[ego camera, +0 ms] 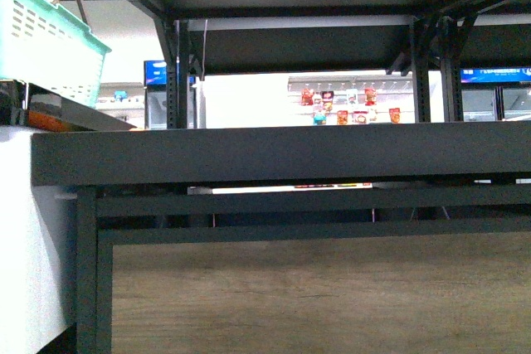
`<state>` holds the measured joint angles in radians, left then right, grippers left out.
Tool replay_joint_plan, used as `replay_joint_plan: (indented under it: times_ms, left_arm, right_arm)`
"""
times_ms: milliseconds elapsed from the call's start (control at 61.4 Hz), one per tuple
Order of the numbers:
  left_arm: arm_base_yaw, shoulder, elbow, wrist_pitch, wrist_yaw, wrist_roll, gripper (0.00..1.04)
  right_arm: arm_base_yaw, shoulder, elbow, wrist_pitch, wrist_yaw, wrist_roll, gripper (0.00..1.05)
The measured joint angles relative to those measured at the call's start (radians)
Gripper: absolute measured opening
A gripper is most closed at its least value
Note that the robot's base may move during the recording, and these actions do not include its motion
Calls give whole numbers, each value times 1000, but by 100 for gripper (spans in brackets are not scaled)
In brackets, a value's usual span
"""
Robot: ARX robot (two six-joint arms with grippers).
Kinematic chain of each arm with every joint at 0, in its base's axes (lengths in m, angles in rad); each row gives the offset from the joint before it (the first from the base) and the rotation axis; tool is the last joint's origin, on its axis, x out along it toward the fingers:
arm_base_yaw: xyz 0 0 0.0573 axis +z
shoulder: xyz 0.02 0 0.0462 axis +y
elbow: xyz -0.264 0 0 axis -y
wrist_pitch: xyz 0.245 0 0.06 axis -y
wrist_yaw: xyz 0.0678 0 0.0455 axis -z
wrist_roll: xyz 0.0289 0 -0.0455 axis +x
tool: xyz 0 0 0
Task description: Pick lemon from shelf
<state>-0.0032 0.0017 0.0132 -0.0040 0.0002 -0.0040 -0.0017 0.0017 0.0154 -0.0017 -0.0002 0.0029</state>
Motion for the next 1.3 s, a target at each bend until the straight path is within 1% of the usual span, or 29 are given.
replay_joint_plan:
  times_ms: [1303]
  left_arm:
    - [0,0,0,0,0,0,97]
  right_arm:
    - [0,0,0,0,0,0,97]
